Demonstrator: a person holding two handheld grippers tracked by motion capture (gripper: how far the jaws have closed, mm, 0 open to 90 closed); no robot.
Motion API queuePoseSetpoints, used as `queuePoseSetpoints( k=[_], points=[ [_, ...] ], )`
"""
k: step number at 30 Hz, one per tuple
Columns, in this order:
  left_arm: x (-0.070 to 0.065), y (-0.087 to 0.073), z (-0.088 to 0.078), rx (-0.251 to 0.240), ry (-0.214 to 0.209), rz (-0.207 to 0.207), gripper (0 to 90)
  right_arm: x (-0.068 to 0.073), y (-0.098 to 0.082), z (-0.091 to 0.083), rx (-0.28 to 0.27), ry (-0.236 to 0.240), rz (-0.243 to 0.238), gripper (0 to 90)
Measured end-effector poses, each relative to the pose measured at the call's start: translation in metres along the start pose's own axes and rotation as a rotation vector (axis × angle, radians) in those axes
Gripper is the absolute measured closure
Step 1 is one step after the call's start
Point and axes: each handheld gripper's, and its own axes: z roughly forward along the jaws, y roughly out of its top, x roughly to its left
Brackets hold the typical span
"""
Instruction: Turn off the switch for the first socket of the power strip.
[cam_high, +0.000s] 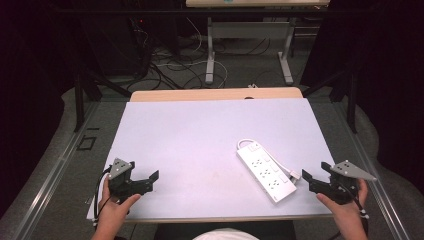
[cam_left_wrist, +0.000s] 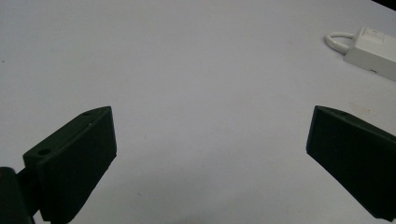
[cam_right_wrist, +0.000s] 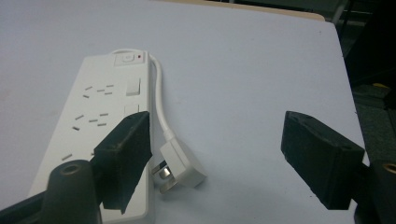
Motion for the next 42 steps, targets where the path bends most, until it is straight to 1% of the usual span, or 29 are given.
queuePoseSetpoints(
  k=[1,2,3,5,6,9,10,11,12,13,15,16,17,19,20,23,24,25,28,29,31,32,34,36,37,38,40,41,42],
  points=[
    [0.0,0.0,0.0,-0.007,0.001,0.001,2.1,0.0,-0.001,0.002,0.001,0.0,-0.009,24.3],
    [0.0,-0.001,0.0,-0.006,0.001,0.003,2.3,0.001,-0.002,0.003,0.008,-0.001,0.0,24.9],
    [0.0,-0.002,0.0,-0.001,0.004,0.006,2.3,0.002,-0.002,0.004,0.001,-0.007,-0.019,25.5],
    [-0.001,-0.003,0.0,0.002,0.008,0.005,2.3,0.002,-0.002,0.003,0.013,-0.01,-0.025,25.9],
    [0.0,-0.003,-0.001,0.0,0.011,0.006,2.3,0.002,-0.004,0.006,-0.002,-0.007,-0.055,27.1],
    [0.0,-0.003,-0.001,-0.005,0.014,-0.006,3.2,0.003,-0.005,0.006,0.0,-0.02,-0.058,27.2],
    [0.0,-0.003,-0.002,-0.004,0.016,-0.004,3.2,0.003,-0.005,0.006,0.003,-0.02,-0.055,27.1],
    [0.0,-0.003,-0.002,-0.005,0.018,0.0,3.4,0.002,-0.004,0.006,0.001,-0.02,-0.065,27.7],
    [0.0,-0.003,-0.003,-0.004,0.019,0.003,3.5,0.002,-0.003,0.003,0.038,-0.019,-0.061,30.0],
    [0.0,-0.003,-0.003,-0.004,0.02,0.004,3.5,0.003,-0.003,0.005,0.015,-0.018,-0.06,31.9],
    [0.0,-0.003,-0.004,-0.003,0.024,0.006,3.5,0.004,-0.001,0.007,0.018,0.005,-0.047,34.3],
    [0.0,-0.003,-0.004,-0.002,0.025,0.008,3.5,0.004,-0.001,0.007,0.018,0.005,-0.047,34.3],
    [0.0,-0.004,-0.005,-0.002,0.029,0.007,3.5,0.004,0.0,0.008,0.017,0.008,-0.058,34.7],
    [0.0,-0.004,-0.005,0.001,0.034,0.007,3.5,0.005,0.002,0.01,0.033,0.014,-0.054,36.3],
    [0.0,-0.004,-0.005,0.002,0.036,0.008,3.6,0.006,0.003,0.01,0.043,0.023,-0.043,36.4],
    [0.0,-0.005,-0.005,0.005,0.043,0.011,3.6,0.005,0.005,0.011,0.056,0.019,-0.058,36.9],
    [0.0,-0.005,-0.005,0.008,0.046,0.013,3.6,0.005,0.006,0.013,0.056,0.019,-0.055,37.1],
    [0.0,-0.005,-0.005,0.007,0.048,0.014,3.6,0.005,0.007,0.01,0.099,0.032,-0.045,37.1],
    [0.0,-0.005,-0.005,0.011,0.049,0.014,3.6,0.004,0.008,0.013,0.086,0.04,-0.045,37.1],
    [0.0,-0.005,-0.005,0.012,0.049,0.014,3.6,0.003,0.009,0.013,0.094,0.037,-0.043,37.2],
    [0.0,-0.005,-0.005,0.012,0.049,0.015,3.6,0.003,0.013,0.015,0.108,0.05,-0.04,37.2],
    [0.0,-0.005,-0.005,0.013,0.05,0.016,3.7,0.002,0.014,0.016,0.114,0.05,-0.059,37.2],
    [-0.001,-0.006,-0.005,0.015,0.049,0.017,3.7,0.002,0.016,0.016,0.124,0.052,-0.06,37.2],
    [-0.001,-0.006,-0.005,0.015,0.05,0.018,3.8,0.001,0.02,0.017,0.157,0.062,-0.079,37.5],
    [-0.001,-0.006,-0.005,0.015,0.05,0.017,3.8,0.001,0.02,0.017,0.157,0.062,-0.079,37.5],
    [-0.001,-0.006,-0.005,0.016,0.049,0.018,3.9,0.001,0.023,0.018,0.17,0.062,-0.094,37.5],
    [-0.001,-0.006,-0.005,0.018,0.049,0.019,3.9,0.001,0.025,0.019,0.172,0.065,-0.104,37.5],
    [-0.001,-0.006,-0.005,0.018,0.049,0.019,3.9,0.001,0.028,0.019,0.189,0.066,-0.114,37.6],
    [-0.001,-0.006,-0.005,0.019,0.049,0.019,3.9,0.001,0.028,0.019,0.189,0.066,-0.114,37.6]
  ],
)
